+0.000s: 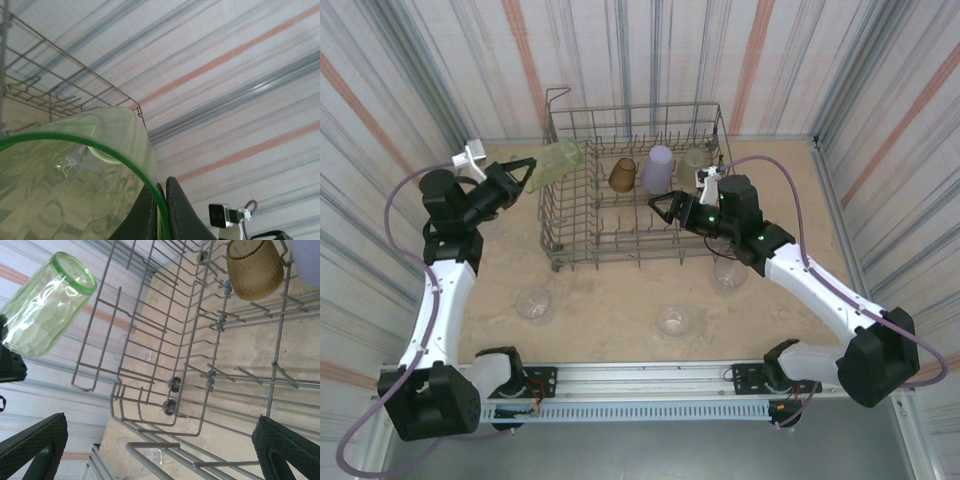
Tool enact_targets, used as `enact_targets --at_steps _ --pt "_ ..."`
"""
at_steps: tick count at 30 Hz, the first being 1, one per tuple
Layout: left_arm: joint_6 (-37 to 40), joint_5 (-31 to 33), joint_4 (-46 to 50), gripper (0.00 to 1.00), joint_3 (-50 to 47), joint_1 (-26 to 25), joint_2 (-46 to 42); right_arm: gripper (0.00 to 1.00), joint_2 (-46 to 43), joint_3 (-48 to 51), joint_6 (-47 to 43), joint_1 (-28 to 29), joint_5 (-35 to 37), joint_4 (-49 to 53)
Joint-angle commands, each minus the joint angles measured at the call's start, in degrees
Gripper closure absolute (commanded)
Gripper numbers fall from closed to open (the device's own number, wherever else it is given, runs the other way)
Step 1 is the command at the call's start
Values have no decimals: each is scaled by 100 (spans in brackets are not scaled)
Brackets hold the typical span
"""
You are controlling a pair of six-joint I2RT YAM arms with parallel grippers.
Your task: Load the cups into the dish rack
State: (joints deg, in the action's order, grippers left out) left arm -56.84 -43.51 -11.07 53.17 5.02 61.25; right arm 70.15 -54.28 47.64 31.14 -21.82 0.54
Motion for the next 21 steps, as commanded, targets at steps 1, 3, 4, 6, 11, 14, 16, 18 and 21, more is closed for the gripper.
enact_targets --at_steps 1,3,4,6,11,14,16,18,21 --pt "120 -87 -552 100 71 -316 88 1 11 119 231 20 -220 -409" --pt "140 -69 -666 100 71 -544 165 1 3 175 282 24 -236 -579" --pt "152 -70 -704 100 84 -633 206 1 -1 203 306 24 -241 -662" --pt "181 -39 -782 100 81 -812 292 1 7 237 338 9 -247 -787" --pt "174 13 -1105 100 45 -1209 526 1 135 301 583 -109 -532 -1298" --pt "164 24 -1305 100 28 -1391 653 1 214 405 840 -214 -707 -1746" --pt "76 44 -1521 100 -31 -1507 740 1 269 448 1005 -276 -792 -1993" --pt "-49 11 -1827 100 -90 -1610 853 1 344 462 1114 -322 -879 -2234" --pt "-286 -68 -2342 100 -196 -1705 979 1 447 476 1307 -361 -969 -2532"
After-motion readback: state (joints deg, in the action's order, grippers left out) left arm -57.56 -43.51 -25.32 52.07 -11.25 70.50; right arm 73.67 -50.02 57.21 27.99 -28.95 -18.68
